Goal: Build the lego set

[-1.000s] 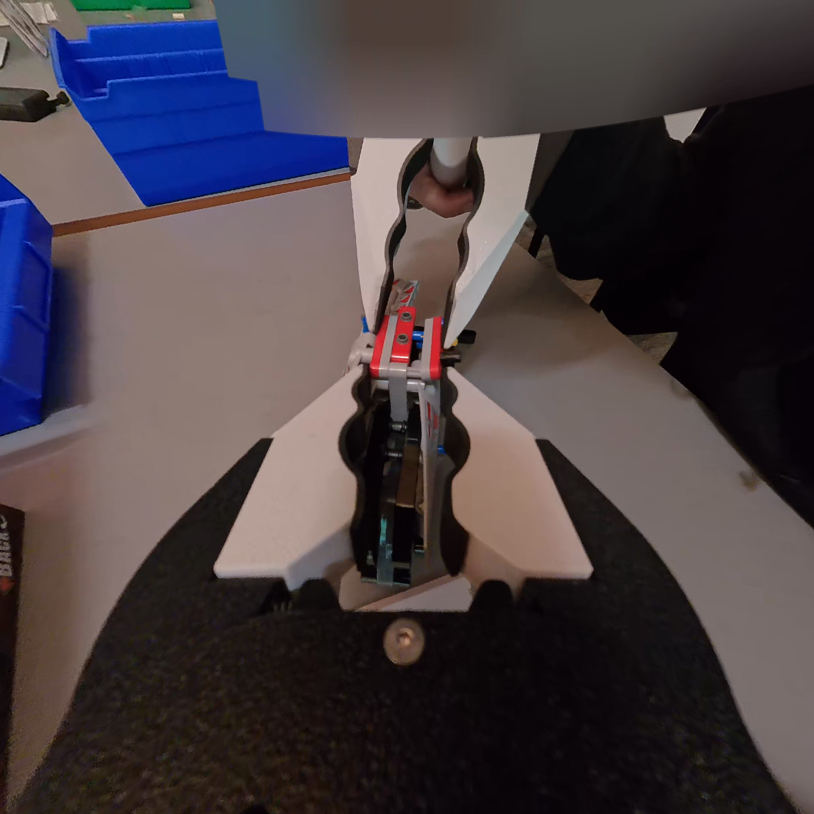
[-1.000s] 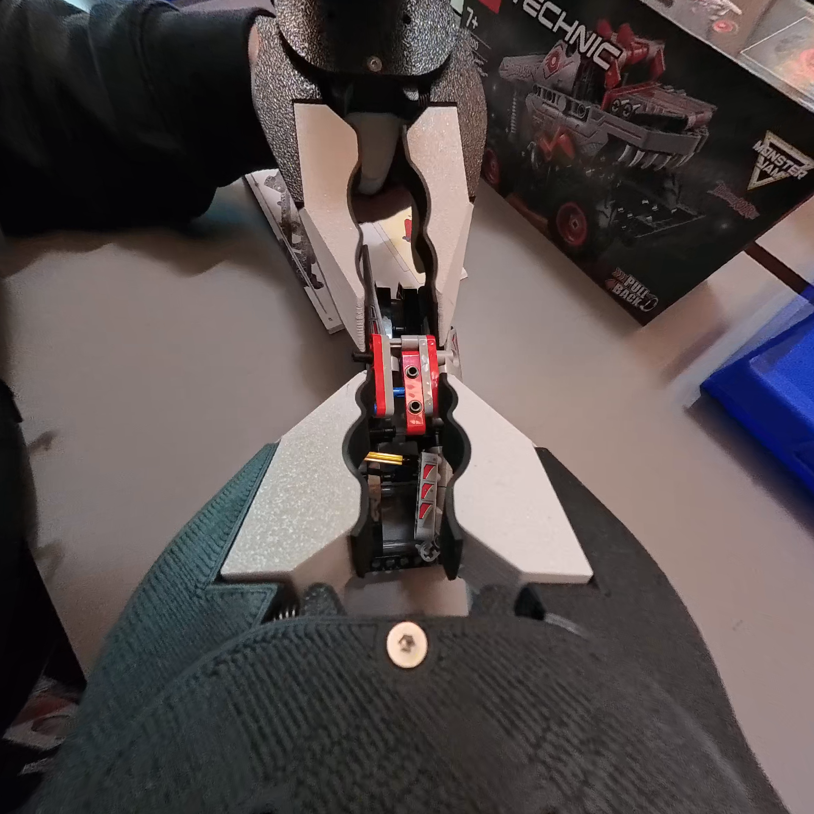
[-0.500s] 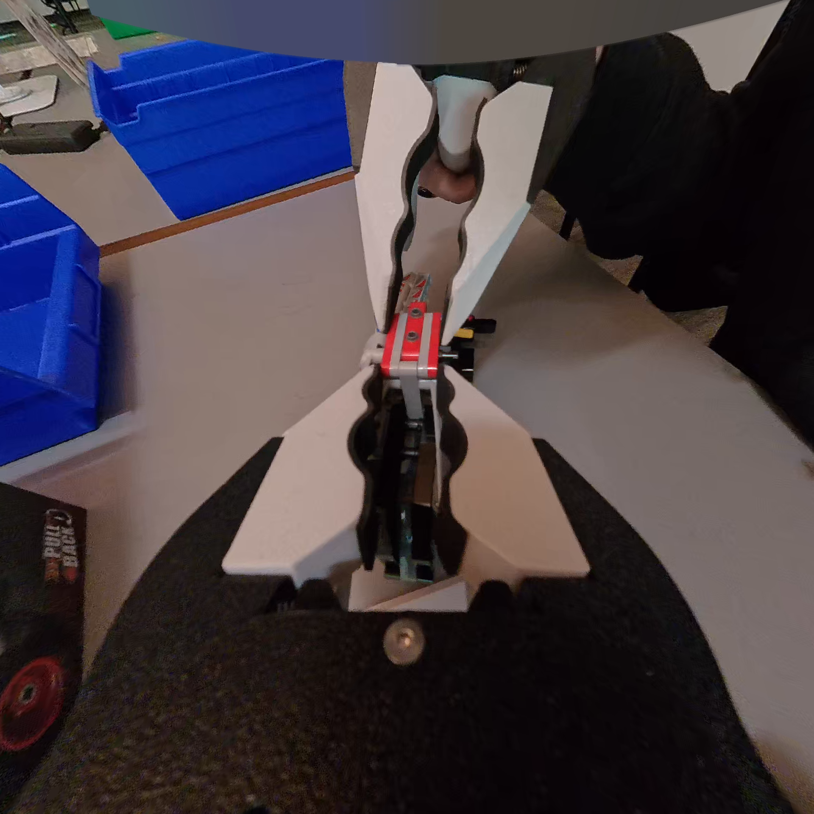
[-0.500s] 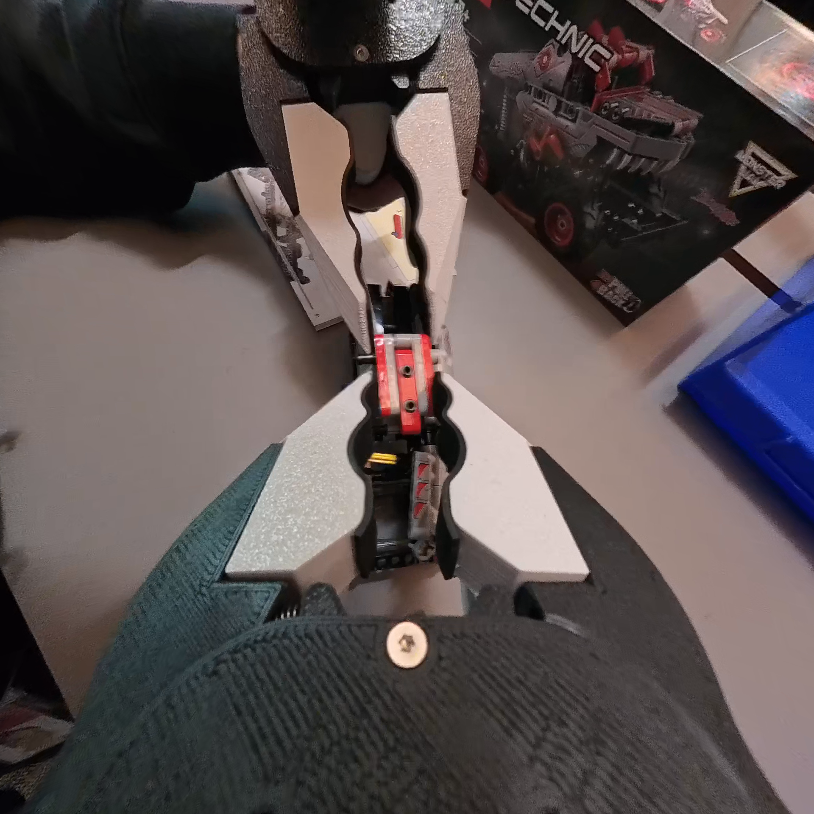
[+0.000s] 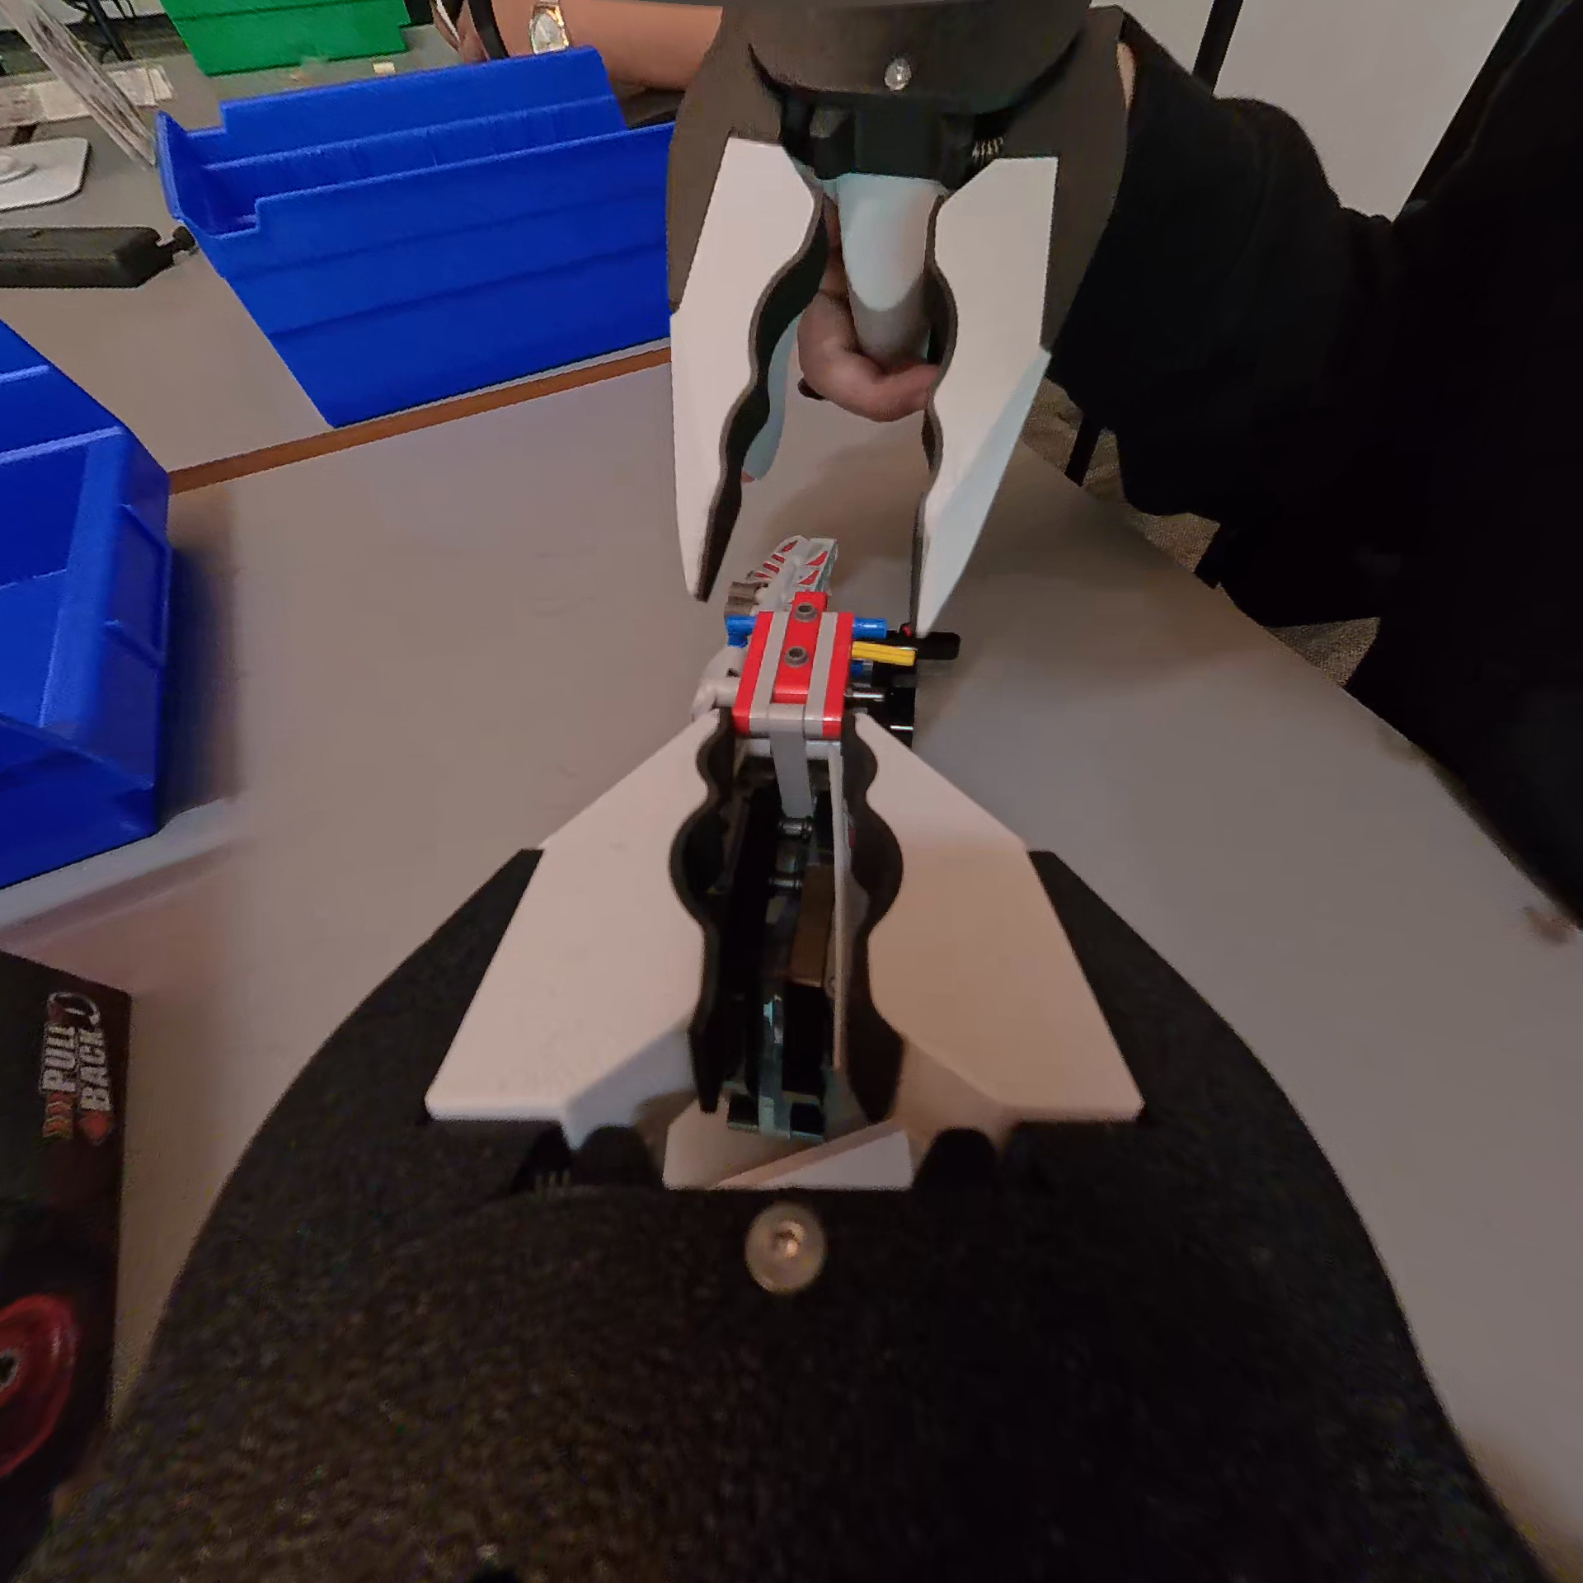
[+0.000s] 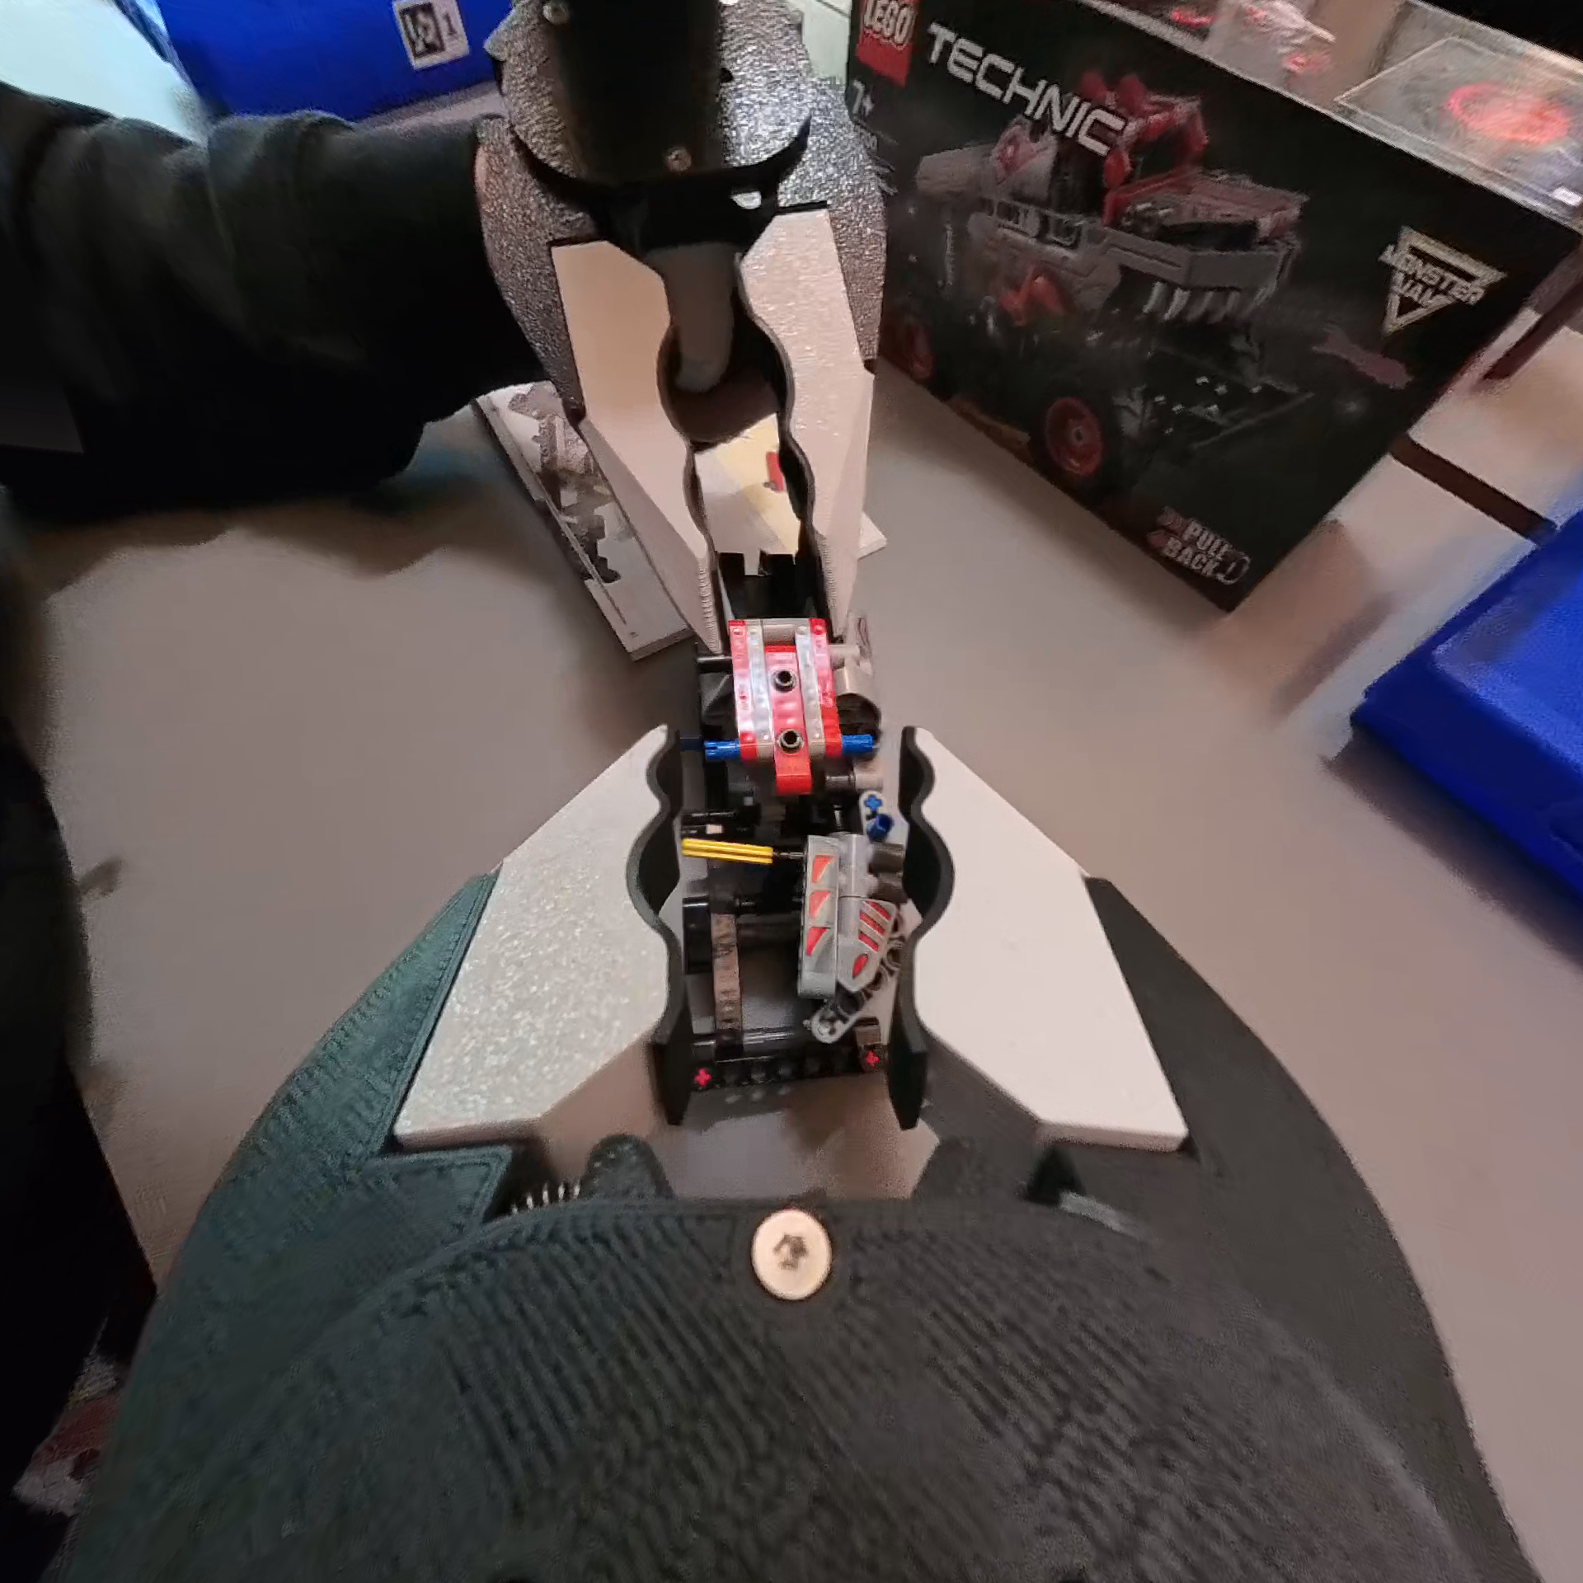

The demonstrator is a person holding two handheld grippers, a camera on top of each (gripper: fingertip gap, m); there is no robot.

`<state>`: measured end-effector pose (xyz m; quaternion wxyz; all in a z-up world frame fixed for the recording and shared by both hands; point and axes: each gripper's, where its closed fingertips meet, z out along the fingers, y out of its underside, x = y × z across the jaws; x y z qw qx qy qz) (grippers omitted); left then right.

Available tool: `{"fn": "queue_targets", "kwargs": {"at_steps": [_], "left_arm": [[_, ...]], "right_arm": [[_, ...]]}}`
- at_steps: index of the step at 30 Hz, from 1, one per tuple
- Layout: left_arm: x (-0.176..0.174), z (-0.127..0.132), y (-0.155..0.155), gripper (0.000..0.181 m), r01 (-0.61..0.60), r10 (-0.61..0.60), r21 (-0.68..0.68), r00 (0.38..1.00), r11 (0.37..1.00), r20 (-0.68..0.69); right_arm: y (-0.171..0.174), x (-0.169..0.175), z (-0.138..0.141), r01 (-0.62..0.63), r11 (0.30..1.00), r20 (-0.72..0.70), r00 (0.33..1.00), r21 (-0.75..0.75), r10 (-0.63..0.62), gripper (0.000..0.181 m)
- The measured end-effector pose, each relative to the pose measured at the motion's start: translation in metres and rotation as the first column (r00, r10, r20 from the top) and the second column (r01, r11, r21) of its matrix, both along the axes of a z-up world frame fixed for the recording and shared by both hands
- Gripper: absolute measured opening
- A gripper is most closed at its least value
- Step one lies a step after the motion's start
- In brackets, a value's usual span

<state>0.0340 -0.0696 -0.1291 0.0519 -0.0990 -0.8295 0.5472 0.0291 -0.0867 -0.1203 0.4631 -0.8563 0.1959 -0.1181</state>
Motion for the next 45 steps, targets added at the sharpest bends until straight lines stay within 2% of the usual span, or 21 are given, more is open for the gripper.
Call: {"fn": "queue_targets", "kwargs": {"at_steps": [5,6,8,17,22,28,33,43,45], "left_arm": [[-0.002,0.000,0.001,0.023,0.010,-0.010,0.004,1.000,1.000,0.011],[-0.001,-0.001,0.001,0.023,0.007,-0.007,0.005,1.000,1.000,0.014],[-0.001,-0.001,0.001,0.023,0.010,-0.011,0.005,1.000,1.000,0.013],[0.000,-0.001,0.003,0.023,0.007,-0.007,0.009,1.000,1.000,0.010],[-0.009,-0.002,0.006,0.043,0.054,-0.054,0.029,0.998,0.998,-0.029],[-0.004,-0.002,0.004,0.033,0.009,-0.008,0.050,1.000,0.999,-0.009],[-0.006,-0.001,0.004,0.037,-0.003,0.008,0.078,0.998,0.997,-0.058],[-0.003,0.000,0.002,0.032,-0.062,0.076,0.112,0.989,0.992,-0.130],[-0.006,0.001,0.002,0.037,-0.053,0.072,0.117,0.984,0.992,-0.162]], "right_arm": [[0.001,0.006,-0.012,0.012,0.999,0.010,1.000,-0.052,-0.011,0.058],[0.001,0.006,-0.013,0.008,0.999,0.011,1.000,-0.049,-0.008,0.056],[0.005,0.000,-0.012,-0.035,0.999,-0.009,0.999,-0.017,0.035,0.042],[0.007,0.001,-0.013,-0.037,0.999,-0.038,0.999,-0.010,0.037,0.040],[0.007,0.001,-0.013,-0.031,0.999,-0.033,0.999,-0.019,0.030,0.040],[0.008,0.002,-0.013,-0.035,0.999,0.005,0.999,-0.037,0.035,0.040],[0.008,0.003,-0.014,-0.025,0.999,0.006,1.000,-0.047,0.025,0.040],[0.008,0.005,-0.015,0.003,0.996,0.023,1.000,-0.085,-0.001,0.040],[0.008,0.004,-0.015,0.006,0.996,0.022,1.000,-0.089,-0.004,0.040]]}}
